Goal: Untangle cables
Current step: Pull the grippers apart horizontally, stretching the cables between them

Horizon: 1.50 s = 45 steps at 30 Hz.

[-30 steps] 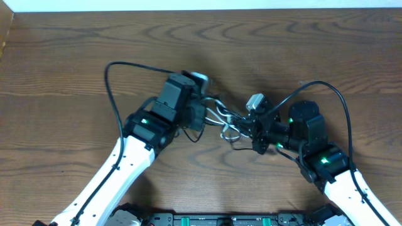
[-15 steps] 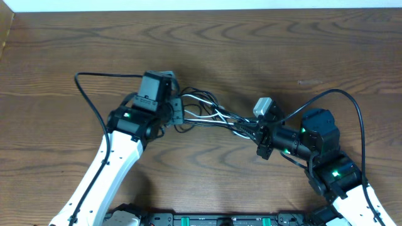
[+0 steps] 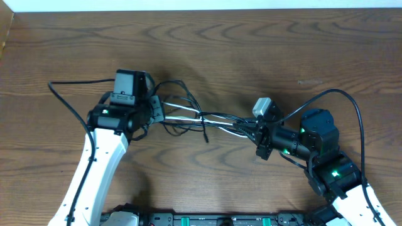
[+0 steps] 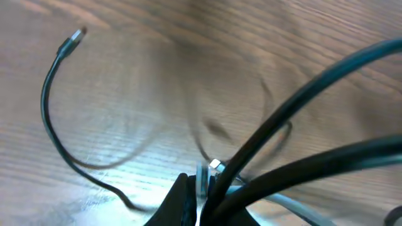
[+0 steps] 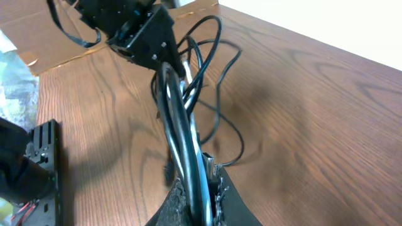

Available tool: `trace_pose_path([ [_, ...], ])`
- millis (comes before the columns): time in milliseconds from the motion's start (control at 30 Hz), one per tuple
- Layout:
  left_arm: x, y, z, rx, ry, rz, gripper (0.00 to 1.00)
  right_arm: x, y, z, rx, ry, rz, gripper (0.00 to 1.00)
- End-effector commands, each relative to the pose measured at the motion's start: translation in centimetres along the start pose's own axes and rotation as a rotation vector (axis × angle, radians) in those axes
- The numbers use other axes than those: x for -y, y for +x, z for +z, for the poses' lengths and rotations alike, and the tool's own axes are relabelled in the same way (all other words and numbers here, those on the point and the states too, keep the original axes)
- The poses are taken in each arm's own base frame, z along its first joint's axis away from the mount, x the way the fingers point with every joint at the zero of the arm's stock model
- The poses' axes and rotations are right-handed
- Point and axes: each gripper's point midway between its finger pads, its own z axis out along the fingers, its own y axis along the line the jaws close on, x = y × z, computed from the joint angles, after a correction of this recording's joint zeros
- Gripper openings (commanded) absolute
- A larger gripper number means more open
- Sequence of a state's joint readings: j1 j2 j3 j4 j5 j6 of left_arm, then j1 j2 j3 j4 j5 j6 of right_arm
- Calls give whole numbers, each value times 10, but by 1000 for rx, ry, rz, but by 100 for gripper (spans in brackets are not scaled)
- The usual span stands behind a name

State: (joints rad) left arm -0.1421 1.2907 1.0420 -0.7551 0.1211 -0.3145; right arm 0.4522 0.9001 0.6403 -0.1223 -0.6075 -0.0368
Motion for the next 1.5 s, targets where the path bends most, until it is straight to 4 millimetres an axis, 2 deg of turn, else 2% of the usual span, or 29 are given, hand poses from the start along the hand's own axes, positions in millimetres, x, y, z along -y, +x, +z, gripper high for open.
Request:
trace_pose_path([
  [0,-62,-21,-10,86,-232,-89,7,22,-11,-9,36,138,55,1],
  [100,-70,-18,-12,72,-249,-109,8,34,-11,-12,41,211,104,1],
  [233,-75,-18,-12,70,-257,-123,7,62,-8,-20,65,377,249,1],
  [333,-76,-16,-12,61,-259,-123,7,85,3,-31,85,530,419,1],
  [433,-76,-15,-12,57,-261,-123,7,98,15,-41,86,633,524,1],
  [600,-75,-15,-12,55,-255,-118,8,97,22,-41,66,638,550,1],
  [767,-65,-12,-10,28,-198,-22,8,99,31,-44,34,666,564,1],
  [900,-65,-13,-10,31,-197,-29,7,111,51,-58,51,796,742,1],
  [1067,-66,-13,-10,44,-204,-139,8,116,74,-74,56,919,908,1],
  [1167,-77,-15,-13,72,-266,-216,7,118,82,-79,56,961,950,2],
  [1367,-91,-18,-17,135,-335,-422,8,118,89,-84,49,994,982,2],
  [1467,-92,-18,-18,143,-339,-447,7,119,89,-85,51,1002,980,2],
])
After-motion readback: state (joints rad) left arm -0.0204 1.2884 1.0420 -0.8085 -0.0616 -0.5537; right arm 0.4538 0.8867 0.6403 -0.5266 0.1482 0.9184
